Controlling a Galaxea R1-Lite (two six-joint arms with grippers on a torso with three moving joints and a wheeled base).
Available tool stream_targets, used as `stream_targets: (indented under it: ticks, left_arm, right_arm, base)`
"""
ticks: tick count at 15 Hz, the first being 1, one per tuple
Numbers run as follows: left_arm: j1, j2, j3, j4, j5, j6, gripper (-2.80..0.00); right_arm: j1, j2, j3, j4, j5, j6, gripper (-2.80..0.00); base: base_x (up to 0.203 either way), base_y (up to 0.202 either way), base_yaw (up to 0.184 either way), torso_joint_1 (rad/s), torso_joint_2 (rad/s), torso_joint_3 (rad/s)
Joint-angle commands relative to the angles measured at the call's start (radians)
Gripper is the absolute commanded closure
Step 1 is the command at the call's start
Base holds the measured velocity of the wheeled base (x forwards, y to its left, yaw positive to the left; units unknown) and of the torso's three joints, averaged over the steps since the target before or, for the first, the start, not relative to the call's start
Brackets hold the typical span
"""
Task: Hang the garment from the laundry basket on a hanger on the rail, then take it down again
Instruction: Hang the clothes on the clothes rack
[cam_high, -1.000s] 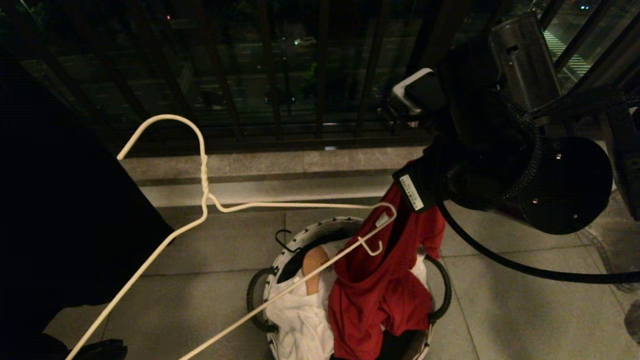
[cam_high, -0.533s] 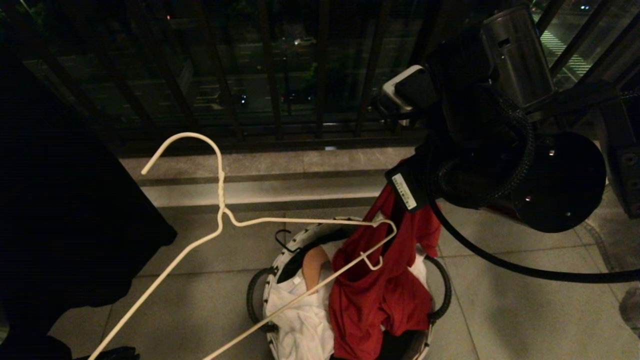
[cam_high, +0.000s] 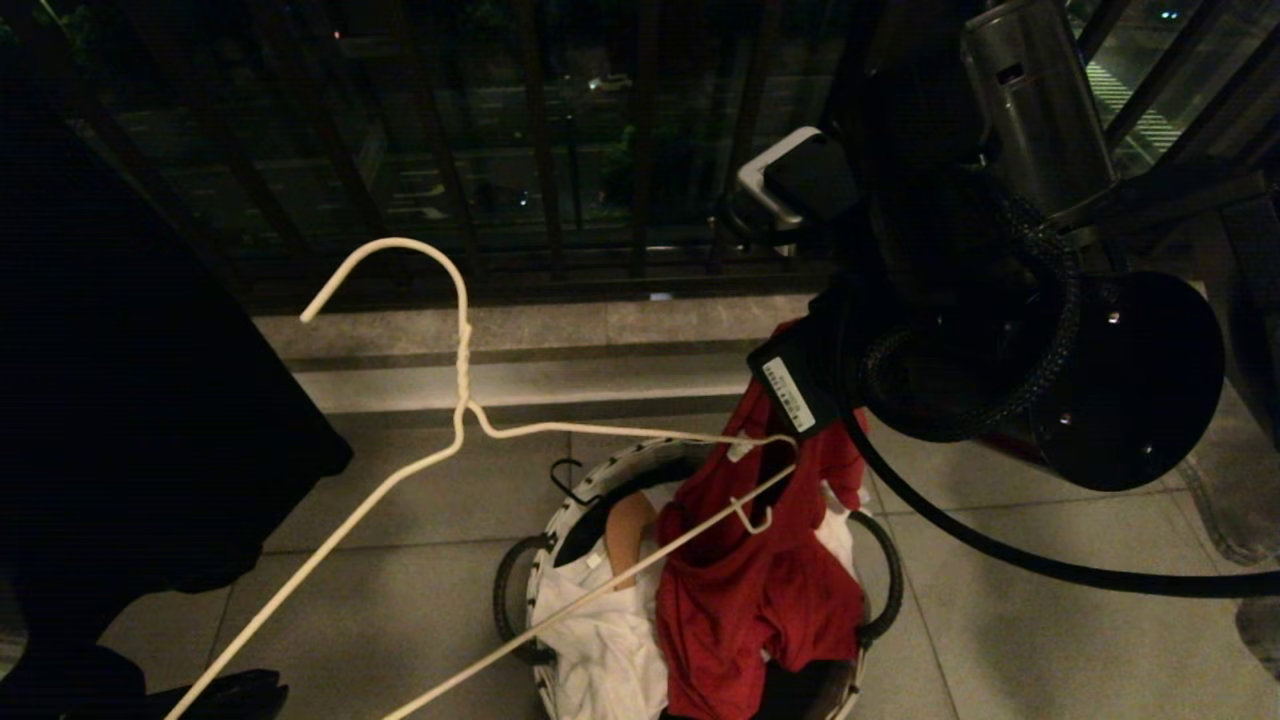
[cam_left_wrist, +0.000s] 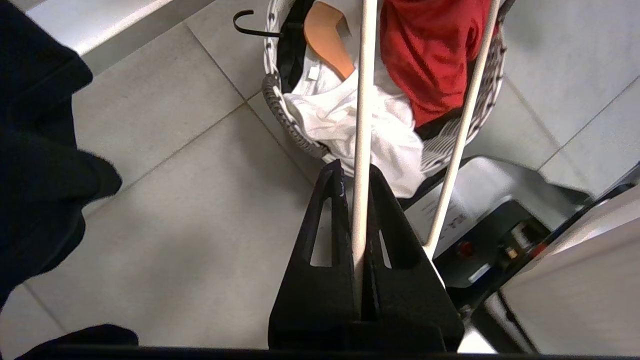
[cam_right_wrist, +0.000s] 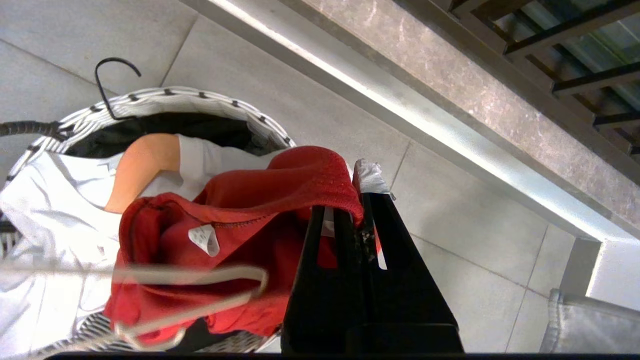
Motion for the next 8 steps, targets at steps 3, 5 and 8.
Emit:
stream_targets:
  ticks: [3, 5, 8]
  left_arm:
    - [0.000, 0.054, -0.023, 0.001, 0.005, 0.026, 0.00]
    - [0.003, 0.058, -0.061, 0.001, 0.008, 0.067, 0.00]
    - [0.007, 0.088, -0.128, 0.001, 0.012, 0.132, 0.00]
  right_arm:
    - [0.001, 0.007, -0.014, 0.003, -0.005, -0.012, 0.00]
    - [0.004, 0.007, -0.013, 0.003, -0.004, -0.015, 0.00]
    - [0.015, 0.005, 0.000, 0.000, -0.004, -0.010, 0.00]
  base:
    - [0.000, 0.000, 0.000, 0.000, 0.00, 0.000]
    - [0.000, 0.000, 0.000, 0.000, 0.00, 0.000]
    - [0.000, 0.000, 0.000, 0.000, 0.00, 0.000]
